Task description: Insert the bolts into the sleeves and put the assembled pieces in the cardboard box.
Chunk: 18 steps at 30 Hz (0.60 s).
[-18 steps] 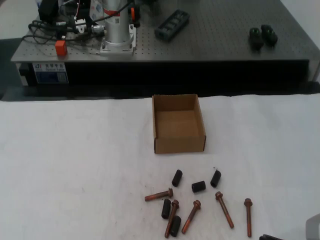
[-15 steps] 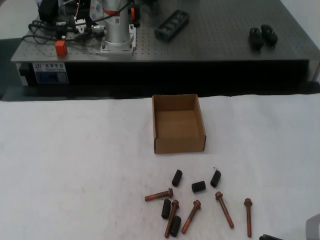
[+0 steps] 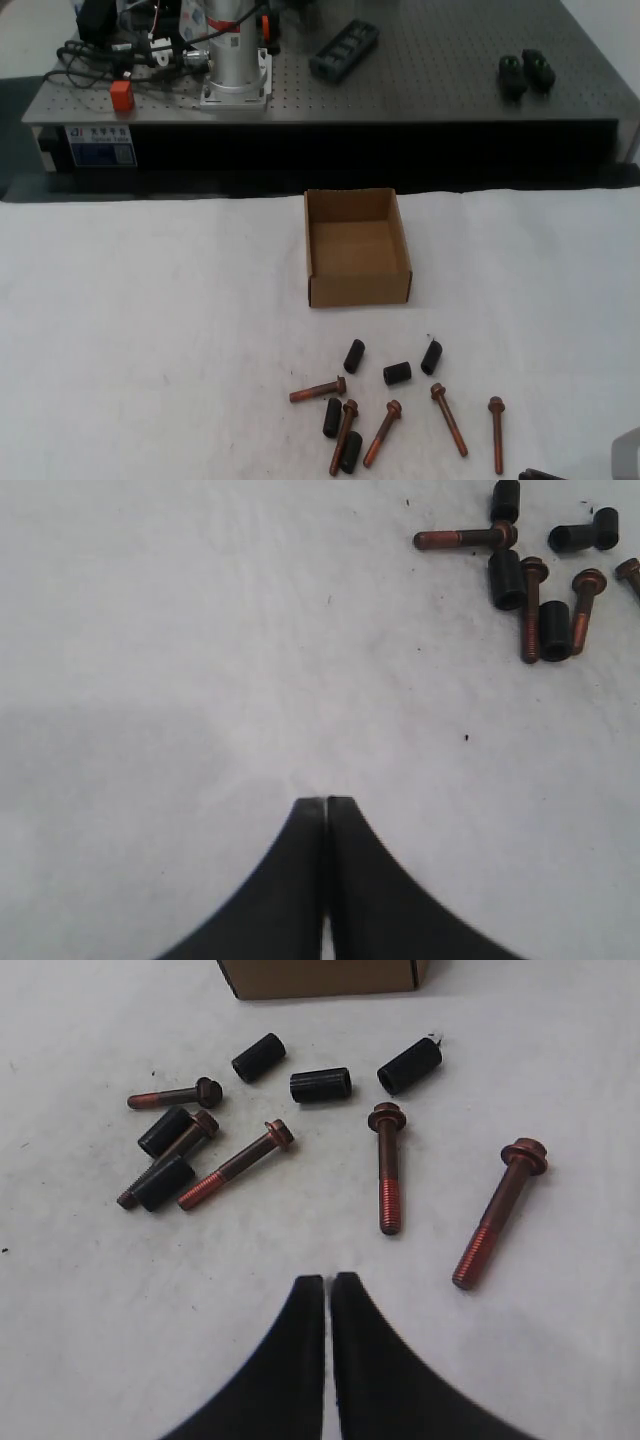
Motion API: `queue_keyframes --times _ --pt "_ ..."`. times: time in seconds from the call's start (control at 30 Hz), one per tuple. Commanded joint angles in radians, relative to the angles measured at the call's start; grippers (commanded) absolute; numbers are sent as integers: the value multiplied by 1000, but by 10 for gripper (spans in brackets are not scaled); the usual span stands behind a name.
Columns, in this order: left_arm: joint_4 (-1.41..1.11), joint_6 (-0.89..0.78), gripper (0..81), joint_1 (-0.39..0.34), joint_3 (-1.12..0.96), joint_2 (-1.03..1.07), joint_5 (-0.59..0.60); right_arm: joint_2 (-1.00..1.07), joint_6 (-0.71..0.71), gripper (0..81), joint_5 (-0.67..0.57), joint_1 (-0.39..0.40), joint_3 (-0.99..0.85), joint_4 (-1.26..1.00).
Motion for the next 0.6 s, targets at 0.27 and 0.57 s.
queue_keyframes --times 0.27,0.57 --pt "-13 -6 6 1 -11 -6 -1 -9 4 23 1 0 -11 -24" --pt "-94 -25 4 1 -11 -4 49 -7 238 23 -1 0 -11 -234"
